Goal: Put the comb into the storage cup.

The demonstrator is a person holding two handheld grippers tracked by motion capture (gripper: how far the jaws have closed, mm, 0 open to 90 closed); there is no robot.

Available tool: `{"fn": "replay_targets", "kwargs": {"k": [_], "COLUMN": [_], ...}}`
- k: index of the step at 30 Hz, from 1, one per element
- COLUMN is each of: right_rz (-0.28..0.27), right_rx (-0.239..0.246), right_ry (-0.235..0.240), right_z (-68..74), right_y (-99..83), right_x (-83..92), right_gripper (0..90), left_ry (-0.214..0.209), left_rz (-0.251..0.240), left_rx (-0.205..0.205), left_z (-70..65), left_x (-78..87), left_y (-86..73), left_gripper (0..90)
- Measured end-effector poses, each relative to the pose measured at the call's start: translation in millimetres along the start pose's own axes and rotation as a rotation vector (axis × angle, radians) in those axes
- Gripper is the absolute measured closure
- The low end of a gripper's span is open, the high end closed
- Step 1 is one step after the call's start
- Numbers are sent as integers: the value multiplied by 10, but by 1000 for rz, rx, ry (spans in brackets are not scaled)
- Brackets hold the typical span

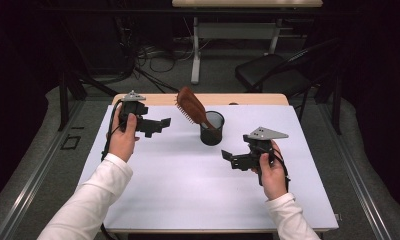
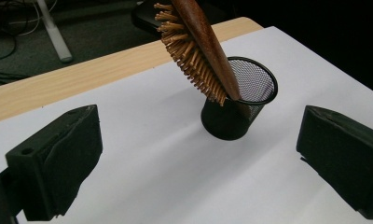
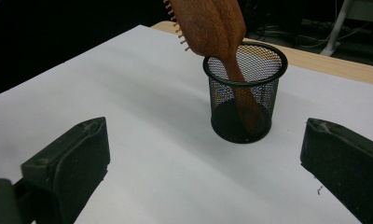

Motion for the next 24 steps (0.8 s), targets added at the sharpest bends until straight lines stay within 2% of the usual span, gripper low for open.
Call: {"fn": "replay_targets", "kwargs": {"k": [5, 11, 17, 20, 24], "right_rz": [-1, -8, -8, -11, -11], "right_rx": [-2, -4, -16, -19, -25], "right_ry": [0, -1, -6, -5, -4], "right_z": [5, 5, -13, -24, -29], "right_y": [8, 21, 31, 39, 45], "right_x": [19, 41, 66, 77, 94], "right_gripper": [11, 11, 11, 10, 11], "left_ry": [-24, -63, -90, -112, -118], "left_rz": [1, -6, -13, -25, -31], "left_rx": [-9, 8, -9, 2, -5], "left_z": [-50, -133, -208, -234, -251], "left_x": [68, 135, 232, 281, 326], "left_y": [-40, -88, -127, -150, -187], "left_gripper": [4, 4, 4, 4, 4]}}
Point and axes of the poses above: each handheld gripper's, and its own axes: x roughly backward along the jaws, y roughly out of its top, z roughly to its left, the point moved 4 cm from there along -x, roughly forward along the jaws, and after that the axes turned 14 degrees about -z, right-handed, at the moved point
